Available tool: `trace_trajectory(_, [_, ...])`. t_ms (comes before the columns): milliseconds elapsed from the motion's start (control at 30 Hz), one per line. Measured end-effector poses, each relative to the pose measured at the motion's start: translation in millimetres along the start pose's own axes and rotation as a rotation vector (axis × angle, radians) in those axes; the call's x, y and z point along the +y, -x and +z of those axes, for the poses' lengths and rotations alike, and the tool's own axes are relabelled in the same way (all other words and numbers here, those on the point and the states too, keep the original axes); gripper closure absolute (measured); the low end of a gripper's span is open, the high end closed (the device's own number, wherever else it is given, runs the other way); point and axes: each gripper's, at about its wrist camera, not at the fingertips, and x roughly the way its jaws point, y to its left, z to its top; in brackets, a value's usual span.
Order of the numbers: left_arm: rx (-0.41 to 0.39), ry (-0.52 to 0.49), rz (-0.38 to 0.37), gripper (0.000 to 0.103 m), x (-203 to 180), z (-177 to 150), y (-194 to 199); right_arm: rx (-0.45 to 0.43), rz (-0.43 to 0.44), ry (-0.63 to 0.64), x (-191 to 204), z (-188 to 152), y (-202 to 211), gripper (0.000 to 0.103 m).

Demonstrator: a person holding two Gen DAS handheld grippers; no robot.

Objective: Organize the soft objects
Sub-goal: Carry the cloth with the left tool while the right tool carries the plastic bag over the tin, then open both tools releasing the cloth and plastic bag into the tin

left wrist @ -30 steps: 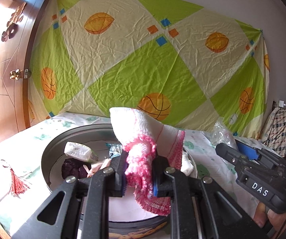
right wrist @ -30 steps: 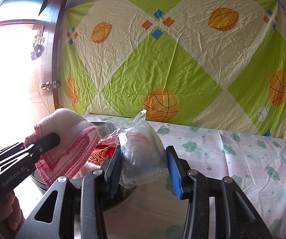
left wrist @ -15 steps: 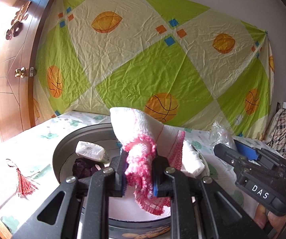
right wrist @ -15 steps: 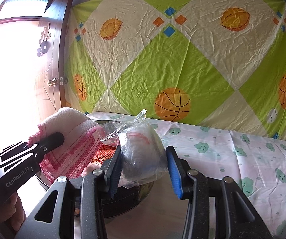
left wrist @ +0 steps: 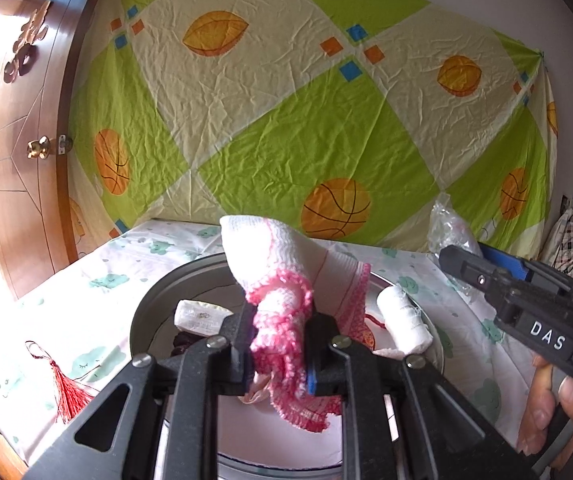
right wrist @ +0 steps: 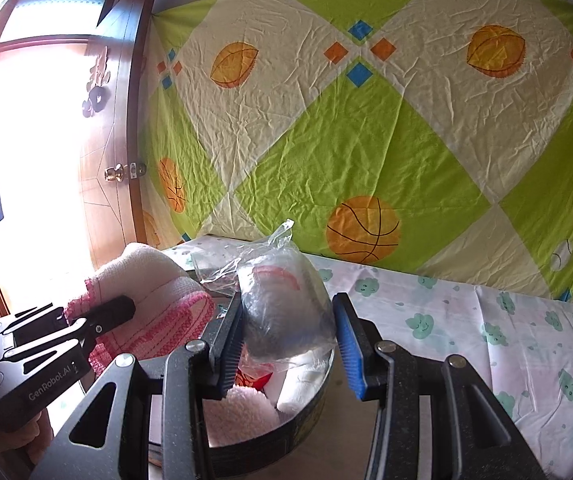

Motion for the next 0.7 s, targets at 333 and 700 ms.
trace_trajectory(333, [0.069,-0.007,0.014,0.087,19,24,-19,0.103,0.054,-0.004,10,31,-40,0.057])
trace_trajectory(700, [0.182,0.023,-0.001,0.087,36,29,-43,0.252,0.052,-0.006,16,24,-84,0.057])
